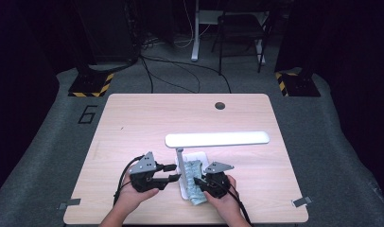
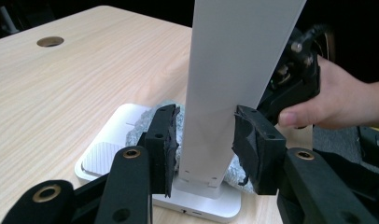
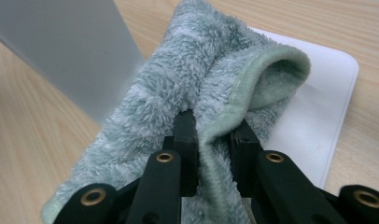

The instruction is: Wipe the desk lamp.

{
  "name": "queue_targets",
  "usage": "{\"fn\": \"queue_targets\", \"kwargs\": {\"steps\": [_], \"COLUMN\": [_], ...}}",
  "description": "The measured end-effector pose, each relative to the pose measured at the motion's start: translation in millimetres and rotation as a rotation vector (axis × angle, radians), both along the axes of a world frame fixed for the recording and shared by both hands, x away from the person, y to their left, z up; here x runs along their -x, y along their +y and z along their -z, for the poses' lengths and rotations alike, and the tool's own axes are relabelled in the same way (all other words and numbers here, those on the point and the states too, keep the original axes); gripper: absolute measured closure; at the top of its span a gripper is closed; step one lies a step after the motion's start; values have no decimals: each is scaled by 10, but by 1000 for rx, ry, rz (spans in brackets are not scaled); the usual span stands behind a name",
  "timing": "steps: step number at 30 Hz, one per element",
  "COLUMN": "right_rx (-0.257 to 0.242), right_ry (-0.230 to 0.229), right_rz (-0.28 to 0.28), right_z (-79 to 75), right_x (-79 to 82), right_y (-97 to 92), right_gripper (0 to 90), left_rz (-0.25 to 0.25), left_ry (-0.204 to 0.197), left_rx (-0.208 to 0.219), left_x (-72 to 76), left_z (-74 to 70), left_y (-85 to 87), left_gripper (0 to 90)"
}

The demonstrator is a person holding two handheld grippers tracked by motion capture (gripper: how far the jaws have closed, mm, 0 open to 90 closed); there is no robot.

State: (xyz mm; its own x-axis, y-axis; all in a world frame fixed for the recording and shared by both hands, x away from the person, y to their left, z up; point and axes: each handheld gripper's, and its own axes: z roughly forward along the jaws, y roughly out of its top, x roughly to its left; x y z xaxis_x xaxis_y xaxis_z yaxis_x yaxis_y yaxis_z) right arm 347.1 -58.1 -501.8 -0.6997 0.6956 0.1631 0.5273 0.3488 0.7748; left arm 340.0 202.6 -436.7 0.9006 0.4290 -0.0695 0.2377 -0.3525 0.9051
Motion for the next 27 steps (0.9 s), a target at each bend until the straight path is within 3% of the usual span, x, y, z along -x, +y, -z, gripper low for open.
{"fn": "queue_targets", "kwargs": {"steps": [1, 2, 8, 13, 14, 20, 27], "right_rx": [-16, -48, -102, -93, -110, -154, -196], "right_ry": [9, 21, 37, 15, 25, 23, -27], "right_rz": [7, 9, 3, -12, 5, -14, -31], "right_z": [-5, -19, -79, -146, -167, -277, -498], "right_x": [4, 4, 32, 60, 76, 88, 127], "right_y": [-2, -17, -42, -35, -28, -60, -38], "right_gripper": [771, 771, 772, 772, 772, 773, 775], "left_rz": [-4, -4, -15, -15, -15, -17, -15], "left_ry": [22, 14, 20, 18, 20, 23, 21], "left_rx": [15, 15, 2, 10, 13, 12, 5], "left_x": [14, 9, -8, -5, -3, -4, -5], "left_z": [7, 11, 41, 44, 45, 44, 45], "left_y": [-3, 6, 11, 4, 1, 4, 13], "left_gripper": [593, 594, 594, 596, 596, 596, 596]}}
